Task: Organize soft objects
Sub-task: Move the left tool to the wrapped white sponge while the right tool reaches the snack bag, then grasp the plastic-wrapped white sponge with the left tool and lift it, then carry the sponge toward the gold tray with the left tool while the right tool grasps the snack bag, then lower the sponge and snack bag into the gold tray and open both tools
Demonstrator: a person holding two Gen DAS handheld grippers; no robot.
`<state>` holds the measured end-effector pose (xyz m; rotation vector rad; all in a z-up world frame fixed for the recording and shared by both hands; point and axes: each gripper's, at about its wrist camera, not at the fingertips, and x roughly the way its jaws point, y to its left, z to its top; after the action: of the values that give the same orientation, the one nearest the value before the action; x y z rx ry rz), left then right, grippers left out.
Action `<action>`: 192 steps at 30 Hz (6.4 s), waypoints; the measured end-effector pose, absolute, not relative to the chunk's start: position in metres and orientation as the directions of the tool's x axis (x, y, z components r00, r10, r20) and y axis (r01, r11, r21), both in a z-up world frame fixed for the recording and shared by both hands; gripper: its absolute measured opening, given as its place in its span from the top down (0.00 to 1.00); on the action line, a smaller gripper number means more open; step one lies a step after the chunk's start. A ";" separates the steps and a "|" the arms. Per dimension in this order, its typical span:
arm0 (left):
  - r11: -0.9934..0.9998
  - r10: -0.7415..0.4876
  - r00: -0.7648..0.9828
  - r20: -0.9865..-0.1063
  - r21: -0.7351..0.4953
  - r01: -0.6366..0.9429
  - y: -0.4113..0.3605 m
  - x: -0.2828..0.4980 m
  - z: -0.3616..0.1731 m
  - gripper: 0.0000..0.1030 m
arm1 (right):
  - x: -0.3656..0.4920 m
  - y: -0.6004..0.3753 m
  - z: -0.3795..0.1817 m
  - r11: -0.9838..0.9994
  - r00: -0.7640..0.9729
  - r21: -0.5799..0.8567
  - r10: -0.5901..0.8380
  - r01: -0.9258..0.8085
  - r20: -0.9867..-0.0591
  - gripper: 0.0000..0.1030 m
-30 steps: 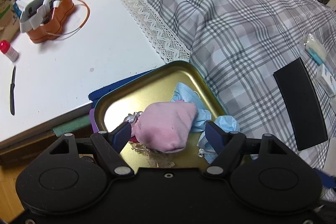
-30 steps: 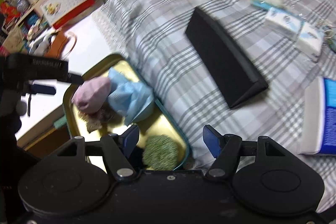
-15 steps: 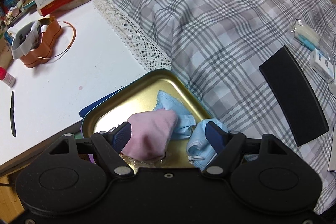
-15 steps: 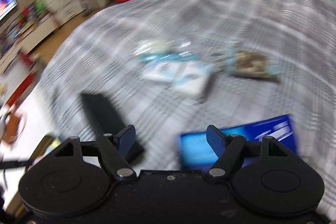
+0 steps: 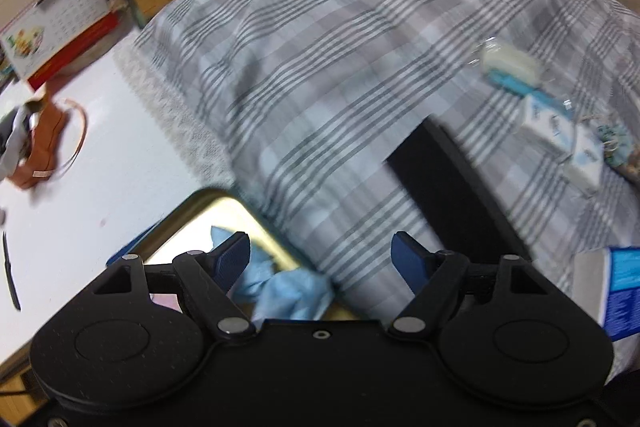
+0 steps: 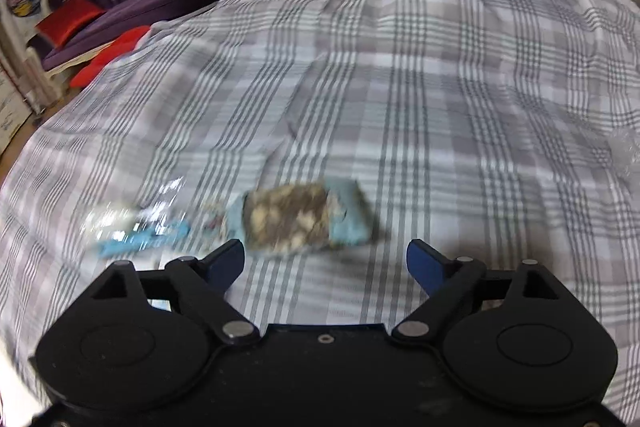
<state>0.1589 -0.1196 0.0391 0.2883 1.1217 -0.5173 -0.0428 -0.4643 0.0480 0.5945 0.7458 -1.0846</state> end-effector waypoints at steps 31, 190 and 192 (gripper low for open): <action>0.811 -0.187 0.370 -0.910 0.070 0.581 -0.451 0.228 -0.008 0.22 | -0.065 -0.501 0.008 0.281 0.242 0.076 -0.622 0.957 -0.744 0.09; 0.912 -0.331 -0.069 -0.941 -0.337 0.234 0.063 0.119 -0.061 0.52 | -0.010 -0.152 0.056 0.960 0.671 0.134 -0.069 0.246 -0.739 0.43; 0.917 -0.325 -0.041 -0.945 -0.325 0.229 0.064 0.129 -0.057 0.52 | -0.004 -0.138 0.051 0.965 0.659 0.120 -0.066 0.233 -0.749 0.43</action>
<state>0.1287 0.0641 -0.0574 -0.0769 1.5485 -0.4475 -0.0038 -0.1385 0.0514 0.2136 0.8352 -0.1707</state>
